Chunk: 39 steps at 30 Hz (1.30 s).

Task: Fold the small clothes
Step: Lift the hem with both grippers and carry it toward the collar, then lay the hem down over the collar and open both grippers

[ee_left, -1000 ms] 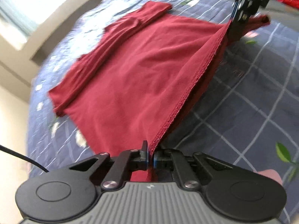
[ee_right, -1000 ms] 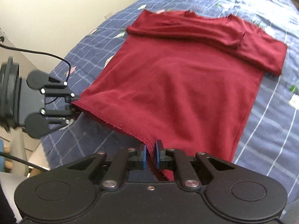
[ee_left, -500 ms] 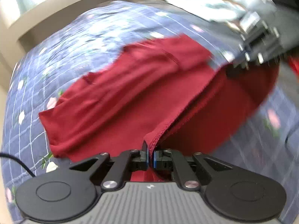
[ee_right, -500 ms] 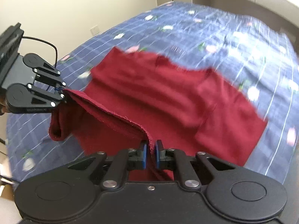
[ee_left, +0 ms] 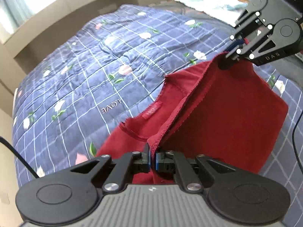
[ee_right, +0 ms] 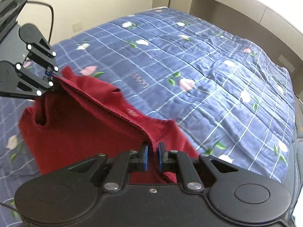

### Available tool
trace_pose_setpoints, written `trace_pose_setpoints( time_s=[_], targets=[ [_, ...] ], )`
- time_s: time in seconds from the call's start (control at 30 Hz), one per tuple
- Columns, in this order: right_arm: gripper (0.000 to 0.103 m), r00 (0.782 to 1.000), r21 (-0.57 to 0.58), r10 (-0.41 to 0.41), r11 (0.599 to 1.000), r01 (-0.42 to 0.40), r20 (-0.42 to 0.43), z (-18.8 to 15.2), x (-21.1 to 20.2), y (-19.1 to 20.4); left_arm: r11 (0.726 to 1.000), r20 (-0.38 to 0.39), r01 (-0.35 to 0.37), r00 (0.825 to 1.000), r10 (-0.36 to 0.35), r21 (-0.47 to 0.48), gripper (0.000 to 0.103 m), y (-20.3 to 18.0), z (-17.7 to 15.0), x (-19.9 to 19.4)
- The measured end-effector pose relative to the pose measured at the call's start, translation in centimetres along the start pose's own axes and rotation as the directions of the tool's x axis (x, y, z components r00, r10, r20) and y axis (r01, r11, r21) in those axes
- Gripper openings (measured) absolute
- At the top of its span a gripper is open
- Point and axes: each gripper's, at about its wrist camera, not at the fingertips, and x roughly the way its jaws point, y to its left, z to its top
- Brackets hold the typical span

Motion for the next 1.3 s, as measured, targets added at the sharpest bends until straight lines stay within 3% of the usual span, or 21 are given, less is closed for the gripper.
trace_pose_setpoints(
  time_s=[0.13,0.37,0.47,0.53,0.63,0.77,0.87,1.0,1.07,1.3],
  targets=[
    [0.013,0.999,0.028,-0.015,0.999,0.016,-0.034,0.5,3.7,-1.4,0.999,-0.065,0.045,0.997,-0.045,0.000,0.005,2.3,1.7,3.4],
    [0.014,0.998,0.058,-0.026,0.998,0.030,-0.056,-0.1,7.4,-2.0,0.981,-0.105,0.042,0.993,-0.062,-0.187,0.021,6.1,1.8,7.9],
    [0.017,0.998,0.062,-0.030,0.998,0.033,-0.052,-0.6,8.2,-2.2,0.979,-0.112,0.004,0.993,-0.028,-0.202,0.052,6.9,1.5,8.7],
    [0.019,0.998,0.072,-0.031,0.997,0.035,-0.049,-0.8,8.8,-2.4,0.976,-0.121,-0.037,0.993,0.011,-0.216,0.079,7.6,1.1,9.2],
    [0.019,0.999,0.097,-0.018,0.995,0.023,-0.048,-0.9,9.5,-2.6,0.969,-0.134,-0.058,0.991,0.027,-0.240,0.094,8.5,0.7,9.0],
    [0.019,0.998,0.088,-0.021,0.996,0.026,-0.056,-1.0,10.3,-2.4,0.958,-0.158,0.007,0.986,-0.054,-0.287,0.098,10.4,0.4,9.1],
    [0.020,0.998,0.087,-0.020,0.996,0.025,-0.063,-1.0,10.7,-2.5,0.965,-0.194,0.063,0.974,-0.115,-0.255,0.101,11.1,0.6,9.0],
    [0.023,0.998,0.089,-0.018,0.996,0.024,-0.067,-0.8,11.0,-2.7,0.982,-0.239,0.070,0.965,-0.111,-0.174,0.101,11.4,1.0,8.3],
    [0.029,0.998,0.089,-0.022,0.996,0.028,-0.066,-0.8,11.0,-2.8,0.984,-0.239,0.079,0.964,-0.116,-0.160,0.101,11.7,1.2,7.7],
    [0.033,0.998,0.111,-0.023,0.993,0.030,-0.060,-1.1,11.0,-3.1,0.989,-0.256,0.080,0.960,-0.110,-0.125,0.101,13.0,1.2,5.7]
  ],
)
